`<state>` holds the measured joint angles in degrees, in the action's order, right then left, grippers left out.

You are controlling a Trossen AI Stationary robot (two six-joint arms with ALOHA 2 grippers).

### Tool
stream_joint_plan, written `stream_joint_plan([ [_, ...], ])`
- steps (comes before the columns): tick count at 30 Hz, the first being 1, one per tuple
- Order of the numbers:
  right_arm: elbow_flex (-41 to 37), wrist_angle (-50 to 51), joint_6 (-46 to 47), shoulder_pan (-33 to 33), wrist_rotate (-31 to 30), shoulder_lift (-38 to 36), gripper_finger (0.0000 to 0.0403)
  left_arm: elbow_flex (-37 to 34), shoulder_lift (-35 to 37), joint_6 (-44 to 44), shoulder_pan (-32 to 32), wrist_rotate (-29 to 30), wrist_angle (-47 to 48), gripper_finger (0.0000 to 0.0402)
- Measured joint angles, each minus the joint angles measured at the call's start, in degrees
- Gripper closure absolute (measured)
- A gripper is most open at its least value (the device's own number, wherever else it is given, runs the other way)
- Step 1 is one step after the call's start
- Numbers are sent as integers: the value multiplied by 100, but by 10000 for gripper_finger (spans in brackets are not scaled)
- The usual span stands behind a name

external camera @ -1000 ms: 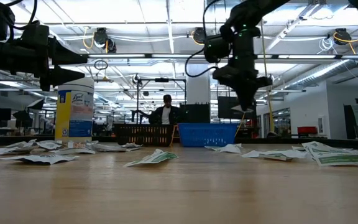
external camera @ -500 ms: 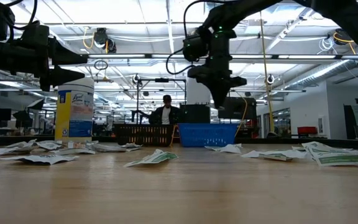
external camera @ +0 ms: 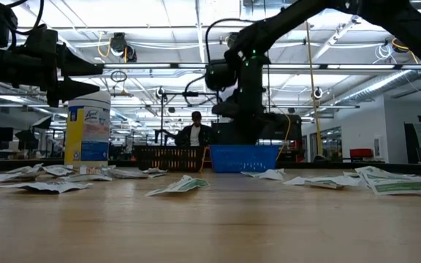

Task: Pick & Place First Aid Supplies
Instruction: Put the blue alcohol pad into the blue basket

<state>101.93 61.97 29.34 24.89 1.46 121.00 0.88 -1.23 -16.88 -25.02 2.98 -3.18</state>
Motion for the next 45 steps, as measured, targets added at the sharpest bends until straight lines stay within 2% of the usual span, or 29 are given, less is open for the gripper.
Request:
stream_joint_plan([
  [6,-288,-530,-23,-12,-14,-19,395,0,2,0,0,2,0,96],
  [10,-300,-611,-287,-24,12,-15,373,-1,1,-1,0,2,0,96],
  [14,-300,-604,-411,-27,40,-10,325,-2,2,-2,0,2,0,96],
  [21,-300,-629,-496,-27,13,-12,214,0,2,-1,-1,2,0,96],
  [26,-300,-632,-540,-27,16,-12,168,-2,0,-2,0,2,0,96],
  [31,-300,-644,-739,-27,23,-104,152,-1,0,-1,-1,0,0,96],
  [45,-293,-593,-909,16,10,-460,151,-2,2,0,-2,2,0,96],
])
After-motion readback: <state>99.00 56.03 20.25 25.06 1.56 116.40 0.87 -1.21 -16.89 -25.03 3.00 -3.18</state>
